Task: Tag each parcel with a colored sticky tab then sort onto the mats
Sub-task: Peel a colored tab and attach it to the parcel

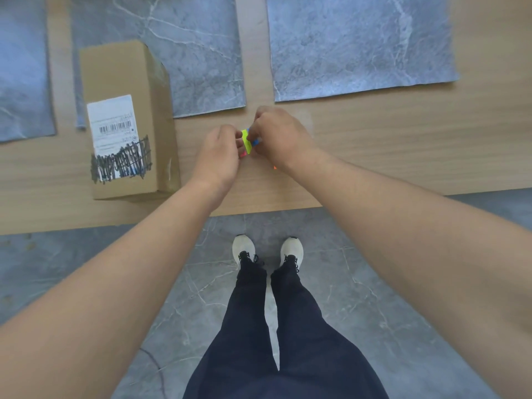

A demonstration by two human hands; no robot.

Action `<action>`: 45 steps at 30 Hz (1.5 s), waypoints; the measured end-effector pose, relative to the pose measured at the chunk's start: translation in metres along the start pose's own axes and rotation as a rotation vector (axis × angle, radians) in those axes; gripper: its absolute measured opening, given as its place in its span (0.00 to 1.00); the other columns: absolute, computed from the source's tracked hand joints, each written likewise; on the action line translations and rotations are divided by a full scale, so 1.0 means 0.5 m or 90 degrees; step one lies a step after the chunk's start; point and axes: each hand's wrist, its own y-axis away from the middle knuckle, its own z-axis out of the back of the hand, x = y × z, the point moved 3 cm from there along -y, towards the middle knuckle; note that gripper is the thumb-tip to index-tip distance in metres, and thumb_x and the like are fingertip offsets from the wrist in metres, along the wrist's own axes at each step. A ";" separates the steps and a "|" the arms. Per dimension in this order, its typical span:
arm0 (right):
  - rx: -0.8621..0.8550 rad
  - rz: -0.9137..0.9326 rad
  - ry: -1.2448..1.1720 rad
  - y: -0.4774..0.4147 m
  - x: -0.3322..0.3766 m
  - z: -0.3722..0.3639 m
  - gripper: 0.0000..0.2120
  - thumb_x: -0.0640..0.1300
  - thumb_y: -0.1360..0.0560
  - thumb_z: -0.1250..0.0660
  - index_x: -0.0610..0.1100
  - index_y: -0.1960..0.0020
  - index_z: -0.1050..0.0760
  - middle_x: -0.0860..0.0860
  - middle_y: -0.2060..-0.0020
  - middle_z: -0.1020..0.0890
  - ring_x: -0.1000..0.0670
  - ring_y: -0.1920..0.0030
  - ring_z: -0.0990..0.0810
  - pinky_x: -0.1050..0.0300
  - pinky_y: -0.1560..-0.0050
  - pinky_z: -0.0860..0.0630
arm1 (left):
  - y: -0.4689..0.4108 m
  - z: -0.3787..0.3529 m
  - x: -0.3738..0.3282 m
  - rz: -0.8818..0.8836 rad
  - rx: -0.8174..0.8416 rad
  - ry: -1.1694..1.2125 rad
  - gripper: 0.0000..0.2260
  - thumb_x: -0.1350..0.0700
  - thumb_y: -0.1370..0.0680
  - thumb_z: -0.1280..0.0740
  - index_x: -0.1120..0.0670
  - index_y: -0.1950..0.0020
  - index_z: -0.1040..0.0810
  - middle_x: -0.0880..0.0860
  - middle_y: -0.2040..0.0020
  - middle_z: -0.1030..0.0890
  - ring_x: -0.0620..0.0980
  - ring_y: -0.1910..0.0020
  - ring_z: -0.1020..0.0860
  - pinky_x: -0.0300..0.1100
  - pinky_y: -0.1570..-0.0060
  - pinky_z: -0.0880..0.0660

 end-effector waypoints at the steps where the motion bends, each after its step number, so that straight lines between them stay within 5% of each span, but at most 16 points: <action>1: -0.002 -0.013 -0.009 -0.004 -0.001 0.000 0.15 0.39 0.29 0.25 0.47 0.43 0.15 0.46 0.44 0.21 0.41 0.44 0.21 0.55 0.55 0.32 | 0.001 0.001 -0.001 -0.002 0.007 -0.011 0.11 0.56 0.19 0.45 0.55 0.55 0.25 0.54 0.58 0.21 0.51 0.55 0.22 0.46 0.52 0.27; 4: 0.009 -0.031 -0.033 -0.013 -0.004 0.003 0.15 0.39 0.32 0.23 0.48 0.45 0.14 0.47 0.45 0.21 0.43 0.45 0.20 0.58 0.56 0.35 | -0.006 0.014 0.004 -0.019 0.013 -0.084 0.11 0.49 0.25 0.42 0.55 0.57 0.25 0.60 0.56 0.19 0.63 0.52 0.19 0.58 0.47 0.23; 7: 0.018 -0.042 -0.060 -0.021 -0.005 0.006 0.15 0.39 0.34 0.21 0.49 0.49 0.13 0.47 0.48 0.19 0.43 0.47 0.19 0.59 0.57 0.36 | -0.027 0.028 0.023 -0.037 0.013 -0.161 0.20 0.44 0.33 0.41 0.58 0.54 0.22 0.61 0.51 0.16 0.63 0.47 0.18 0.65 0.43 0.24; 10: 0.007 -0.036 -0.065 -0.028 -0.010 0.006 0.13 0.39 0.33 0.22 0.50 0.50 0.13 0.48 0.49 0.17 0.44 0.48 0.19 0.60 0.58 0.36 | -0.006 0.025 0.005 -0.084 0.030 -0.242 0.11 0.52 0.27 0.41 0.51 0.56 0.18 0.59 0.54 0.15 0.62 0.52 0.18 0.53 0.49 0.19; 12: 0.006 -0.034 -0.069 -0.029 -0.014 0.005 0.13 0.38 0.32 0.23 0.49 0.49 0.13 0.49 0.49 0.16 0.45 0.48 0.19 0.61 0.57 0.36 | -0.004 0.027 0.003 -0.152 0.031 -0.355 0.12 0.58 0.22 0.40 0.51 0.51 0.16 0.56 0.60 0.18 0.55 0.64 0.23 0.38 0.64 0.26; 14: 0.006 -0.030 -0.076 -0.031 -0.014 0.006 0.12 0.39 0.31 0.23 0.49 0.49 0.13 0.49 0.49 0.15 0.46 0.48 0.18 0.61 0.57 0.34 | -0.005 0.033 0.005 -0.218 0.009 -0.475 0.13 0.60 0.22 0.40 0.53 0.46 0.15 0.55 0.65 0.21 0.52 0.68 0.29 0.43 0.69 0.36; 17: -0.002 -0.005 -0.042 -0.030 -0.007 0.008 0.11 0.38 0.27 0.27 0.50 0.48 0.13 0.47 0.48 0.16 0.43 0.48 0.18 0.60 0.56 0.34 | -0.011 0.035 0.012 -0.288 0.019 -0.563 0.14 0.62 0.23 0.39 0.56 0.45 0.16 0.55 0.63 0.23 0.56 0.62 0.26 0.45 0.63 0.39; 21: 0.010 0.066 0.023 -0.017 0.001 0.012 0.14 0.38 0.23 0.34 0.49 0.41 0.16 0.44 0.45 0.18 0.40 0.43 0.20 0.54 0.53 0.28 | -0.018 0.034 0.028 -0.382 0.075 -0.632 0.18 0.59 0.26 0.40 0.58 0.42 0.17 0.61 0.49 0.21 0.62 0.51 0.23 0.49 0.52 0.27; 28: 0.015 0.037 -0.022 -0.015 0.005 0.030 0.17 0.35 0.25 0.33 0.48 0.39 0.19 0.50 0.48 0.16 0.47 0.46 0.19 0.52 0.47 0.22 | -0.026 0.036 0.052 -0.415 0.116 -0.748 0.24 0.57 0.25 0.38 0.47 0.28 0.25 0.58 0.39 0.29 0.62 0.46 0.30 0.54 0.41 0.28; 34: -0.089 -0.048 -0.107 -0.007 -0.004 0.033 0.14 0.34 0.25 0.37 0.49 0.45 0.25 0.53 0.51 0.17 0.48 0.49 0.20 0.52 0.52 0.23 | -0.024 0.035 0.054 -0.421 0.126 -0.764 0.26 0.56 0.23 0.38 0.46 0.25 0.30 0.56 0.36 0.32 0.60 0.45 0.32 0.54 0.40 0.29; 40: -0.368 -0.180 -0.322 0.013 -0.016 0.049 0.11 0.32 0.25 0.35 0.47 0.52 0.29 0.53 0.59 0.20 0.48 0.55 0.20 0.48 0.51 0.23 | -0.026 0.037 0.058 -0.410 0.140 -0.772 0.26 0.55 0.22 0.39 0.45 0.24 0.32 0.55 0.35 0.33 0.59 0.42 0.32 0.52 0.37 0.30; 43: -0.442 -0.183 -0.427 0.036 -0.012 0.066 0.10 0.34 0.25 0.31 0.46 0.54 0.30 0.56 0.63 0.21 0.51 0.60 0.19 0.64 0.56 0.26 | -0.033 0.034 0.046 -0.352 0.143 -0.698 0.21 0.54 0.21 0.38 0.47 0.27 0.26 0.54 0.38 0.29 0.57 0.41 0.30 0.48 0.37 0.30; 45: -0.454 -0.151 -0.463 0.055 0.000 0.073 0.09 0.35 0.26 0.29 0.45 0.54 0.28 0.54 0.62 0.18 0.54 0.63 0.19 0.69 0.58 0.28 | -0.030 0.033 0.018 -0.247 0.099 -0.487 0.14 0.53 0.20 0.36 0.50 0.35 0.20 0.53 0.45 0.23 0.52 0.48 0.24 0.43 0.45 0.28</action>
